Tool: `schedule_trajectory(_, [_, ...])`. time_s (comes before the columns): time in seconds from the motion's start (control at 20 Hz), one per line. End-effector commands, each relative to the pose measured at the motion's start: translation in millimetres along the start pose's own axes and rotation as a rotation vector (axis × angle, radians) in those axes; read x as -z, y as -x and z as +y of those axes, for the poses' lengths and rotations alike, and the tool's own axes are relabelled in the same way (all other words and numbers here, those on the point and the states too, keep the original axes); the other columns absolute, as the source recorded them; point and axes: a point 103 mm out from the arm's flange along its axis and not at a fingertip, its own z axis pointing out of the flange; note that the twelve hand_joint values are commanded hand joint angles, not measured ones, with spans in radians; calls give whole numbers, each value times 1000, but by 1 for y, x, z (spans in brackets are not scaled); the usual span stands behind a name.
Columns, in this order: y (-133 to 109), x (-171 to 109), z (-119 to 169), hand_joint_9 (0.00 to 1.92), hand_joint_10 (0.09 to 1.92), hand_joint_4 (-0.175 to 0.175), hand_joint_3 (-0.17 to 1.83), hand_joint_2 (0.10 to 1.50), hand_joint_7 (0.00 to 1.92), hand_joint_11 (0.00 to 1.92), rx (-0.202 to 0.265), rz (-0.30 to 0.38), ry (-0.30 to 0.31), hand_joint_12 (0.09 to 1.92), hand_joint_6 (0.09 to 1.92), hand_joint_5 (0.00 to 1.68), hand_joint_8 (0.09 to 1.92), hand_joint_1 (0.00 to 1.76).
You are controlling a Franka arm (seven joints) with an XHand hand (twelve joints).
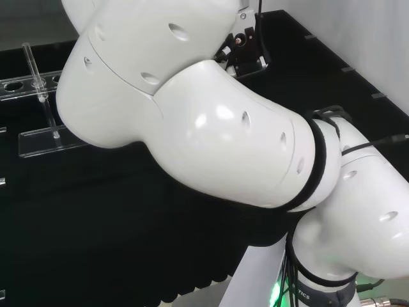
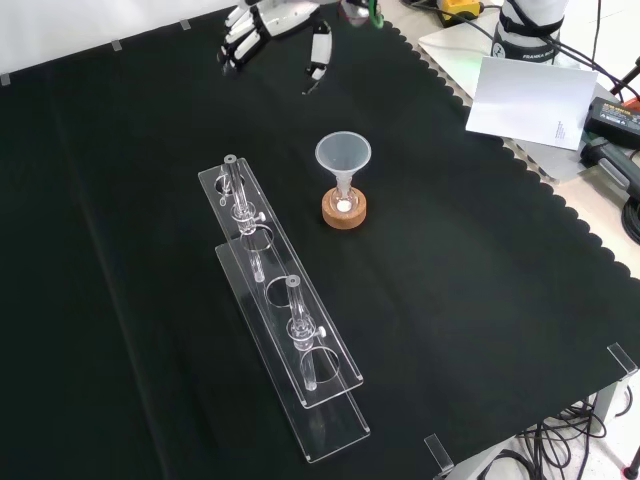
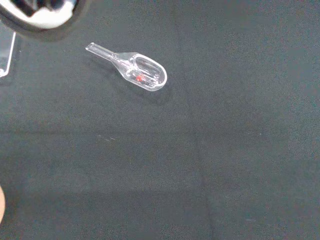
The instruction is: Remove the funnel from the round-bottom flask.
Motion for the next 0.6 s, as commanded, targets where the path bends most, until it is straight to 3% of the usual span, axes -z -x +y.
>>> schedule_trajectory(0.05, [3,8,-28,393,656,-37,459,606,125,270,5,4,7,1335,87,349,656,759])
schedule_trajectory(0.6, [-19,13,-71,411,652,-35,454,611,128,273,44,-8,14,1337,87,361,653,748])
